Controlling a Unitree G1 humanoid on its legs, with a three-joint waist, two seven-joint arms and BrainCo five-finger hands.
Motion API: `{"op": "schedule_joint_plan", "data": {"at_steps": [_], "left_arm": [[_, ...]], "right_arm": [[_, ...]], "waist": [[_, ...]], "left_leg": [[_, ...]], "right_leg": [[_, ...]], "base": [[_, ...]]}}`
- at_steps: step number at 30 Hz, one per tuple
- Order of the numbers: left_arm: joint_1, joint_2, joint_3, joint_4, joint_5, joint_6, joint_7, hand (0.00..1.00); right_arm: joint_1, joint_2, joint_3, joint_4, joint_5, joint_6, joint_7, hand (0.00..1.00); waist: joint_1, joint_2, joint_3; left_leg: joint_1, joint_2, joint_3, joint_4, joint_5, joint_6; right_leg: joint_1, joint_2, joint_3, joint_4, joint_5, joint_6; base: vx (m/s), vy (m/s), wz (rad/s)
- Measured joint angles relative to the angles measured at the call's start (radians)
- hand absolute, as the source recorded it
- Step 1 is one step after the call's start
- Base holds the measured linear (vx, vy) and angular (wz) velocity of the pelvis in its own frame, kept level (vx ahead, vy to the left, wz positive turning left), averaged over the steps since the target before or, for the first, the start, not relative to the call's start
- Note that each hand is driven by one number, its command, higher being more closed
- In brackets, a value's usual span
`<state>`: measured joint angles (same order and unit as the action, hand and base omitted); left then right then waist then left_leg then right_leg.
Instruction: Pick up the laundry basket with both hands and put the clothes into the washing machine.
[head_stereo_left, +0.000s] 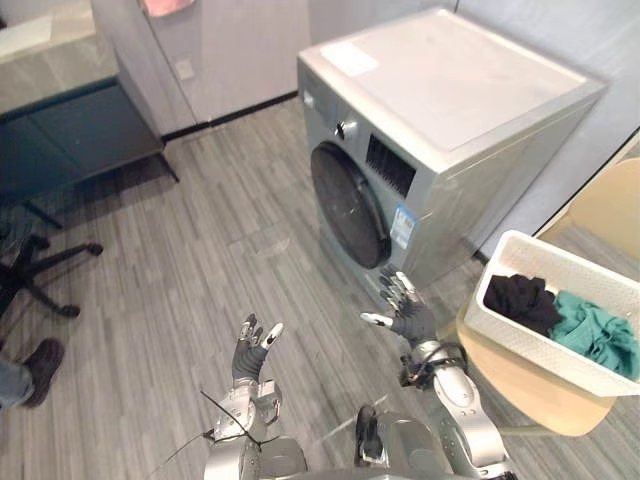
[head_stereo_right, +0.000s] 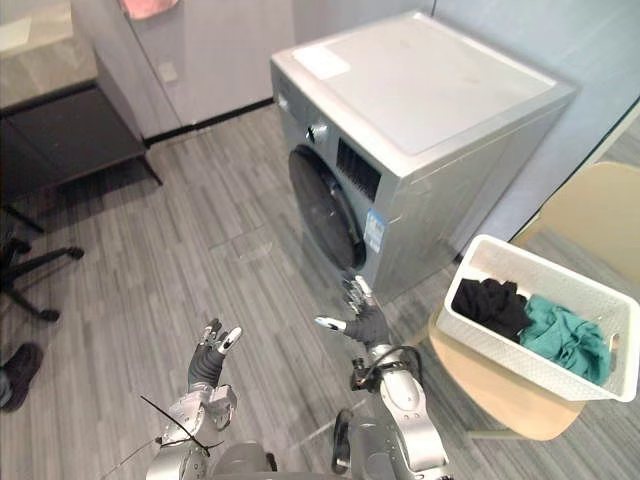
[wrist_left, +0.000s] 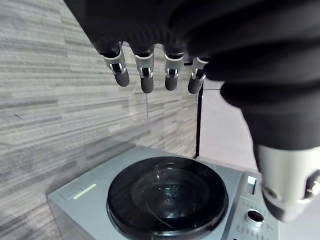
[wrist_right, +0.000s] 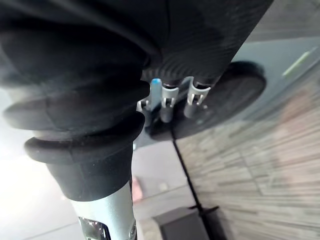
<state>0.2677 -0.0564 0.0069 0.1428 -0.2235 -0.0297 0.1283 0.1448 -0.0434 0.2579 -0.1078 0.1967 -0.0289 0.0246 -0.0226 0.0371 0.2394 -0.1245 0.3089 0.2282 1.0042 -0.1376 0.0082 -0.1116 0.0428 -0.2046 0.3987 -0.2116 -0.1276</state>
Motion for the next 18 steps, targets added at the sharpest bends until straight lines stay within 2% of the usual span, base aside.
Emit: {"op": "schedule_joint_plan", "data": {"at_steps": [1,2,3,5,7,8,9,11,12,13,14,15,16,17,18], "left_arm": [[-0.002,0.001,0.0,0.02,0.0,0.0,0.002,0.0],[-0.003,-0.001,0.0,0.034,0.0,0.0,0.002,0.0],[-0.003,-0.002,0.0,0.034,0.0,0.0,0.002,0.0],[-0.004,-0.002,0.003,0.035,0.0,0.001,0.004,0.0],[-0.006,-0.002,0.004,0.036,0.0,0.003,0.005,0.0],[-0.008,-0.003,0.003,0.036,0.0,0.003,0.005,0.0],[-0.012,-0.003,0.002,0.037,0.0,0.003,0.005,0.0],[-0.026,-0.003,-0.001,0.038,0.0,0.003,0.005,0.0],[-0.033,-0.003,-0.002,0.04,-0.001,0.003,0.006,0.0],[-0.033,-0.003,-0.008,0.049,-0.001,0.002,0.007,0.0],[-0.033,-0.002,-0.014,0.07,-0.001,0.003,0.008,0.0],[-0.04,0.002,-0.015,0.081,-0.001,0.003,0.008,0.0],[-0.054,0.014,-0.014,0.097,-0.001,0.003,0.01,0.0],[-0.053,0.03,-0.012,0.105,-0.001,0.002,0.011,0.0],[-0.048,0.037,-0.013,0.106,0.0,0.002,0.012,0.0]], "right_arm": [[0.002,0.006,0.006,-0.003,-0.001,-0.003,-0.002,0.0],[0.003,0.006,0.008,-0.003,-0.003,-0.004,-0.002,0.0],[0.002,0.005,0.007,-0.003,-0.004,-0.004,-0.003,0.0],[0.001,0.005,0.009,-0.001,-0.012,-0.003,-0.004,0.0],[0.003,0.006,0.011,0.005,-0.015,-0.002,-0.004,0.0],[0.007,0.005,0.011,0.005,-0.016,-0.002,-0.004,0.0],[0.013,0.005,0.011,0.005,-0.02,-0.002,-0.004,0.0],[0.021,0.004,0.01,0.007,-0.02,-0.002,-0.004,0.0],[0.027,0.003,0.008,0.01,-0.02,-0.002,-0.003,0.0],[0.036,0.0,0.004,0.01,-0.02,-0.003,-0.003,0.0],[0.042,-0.001,0.004,0.031,-0.021,-0.002,-0.003,0.0],[0.042,0.0,0.004,0.051,-0.022,-0.002,-0.003,0.0],[0.045,0.016,0.001,0.079,-0.03,0.007,-0.002,0.0],[0.043,0.03,0.0,0.095,-0.043,0.012,0.001,0.0],[0.04,0.036,0.003,0.095,-0.049,0.013,-0.001,0.0]], "waist": [[0.006,-0.003,-0.001],[0.006,-0.014,0.001],[0.006,-0.013,-0.002],[0.013,-0.015,-0.001],[0.006,-0.013,-0.003],[0.005,-0.011,-0.004],[0.002,-0.012,-0.007],[-0.009,-0.009,-0.01],[-0.016,0.0,-0.017],[-0.016,0.021,-0.032],[-0.02,0.034,-0.047],[-0.021,0.023,-0.049],[-0.013,-0.008,-0.051],[-0.007,-0.024,-0.057],[-0.007,-0.034,-0.063]], "left_leg": [[-0.046,0.049,0.057,0.086,-0.016,0.025],[-0.088,0.071,0.09,0.091,-0.035,0.045],[-0.102,0.075,0.091,0.069,-0.039,0.046],[-0.138,0.067,0.063,-0.052,-0.046,0.034],[-0.124,0.039,-0.037,-0.295,-0.051,-0.007],[-0.105,0.025,-0.087,-0.391,-0.043,-0.02],[-0.087,0.006,-0.146,-0.488,-0.024,-0.049],[-0.082,-0.018,-0.204,-0.572,0.002,-0.08],[-0.075,-0.033,-0.243,-0.637,0.042,-0.109],[-0.066,-0.038,-0.269,-0.678,0.126,-0.104],[-0.054,-0.047,-0.286,-0.69,0.107,-0.173],[-0.048,-0.069,-0.285,-0.695,0.088,-0.18],[-0.044,-0.116,-0.264,-0.696,0.083,-0.169],[-0.044,-0.154,-0.243,-0.695,0.075,-0.155],[-0.044,-0.169,-0.232,-0.694,0.072,-0.149]], "right_leg": [[0.036,0.005,0.02,-0.033,0.001,-0.008],[0.064,0.005,0.042,-0.065,0.009,-0.008],[0.078,0.004,0.053,-0.078,0.015,-0.01],[0.088,0.005,0.093,-0.093,0.023,-0.003],[0.108,0.003,0.13,-0.097,0.029,0.018],[0.119,-0.001,0.139,-0.097,0.026,0.037],[0.134,-0.011,0.149,-0.096,0.014,0.058],[0.145,-0.029,0.156,-0.089,-0.003,0.09],[0.148,-0.04,0.162,-0.082,-0.021,0.122],[0.15,-0.041,0.17,-0.082,-0.037,0.148],[0.156,-0.056,0.183,-0.083,-0.059,0.185],[0.159,-0.078,0.185,-0.085,-0.062,0.201],[0.153,-0.131,0.192,-0.093,-0.061,0.243],[0.149,-0.171,0.201,-0.108,-0.05,0.263],[0.149,-0.182,0.208,-0.114,-0.045,0.269]], "base": [[0.3,-0.026,-0.45],[0.32,-0.014,-0.43],[0.23,0.015,-0.46],[0.24,0.074,-0.6],[0.28,0.155,-0.66],[0.23,0.201,-0.59],[0.21,0.233,-0.39],[0.21,0.317,-0.17],[0.18,0.36,-0.12],[0.23,0.51,-0.19],[0.16,0.397,-0.11],[0.16,0.498,-0.02],[0.1,0.428,-0.01],[0.08,0.389,-0.09],[0.05,0.359,-0.29]]}}
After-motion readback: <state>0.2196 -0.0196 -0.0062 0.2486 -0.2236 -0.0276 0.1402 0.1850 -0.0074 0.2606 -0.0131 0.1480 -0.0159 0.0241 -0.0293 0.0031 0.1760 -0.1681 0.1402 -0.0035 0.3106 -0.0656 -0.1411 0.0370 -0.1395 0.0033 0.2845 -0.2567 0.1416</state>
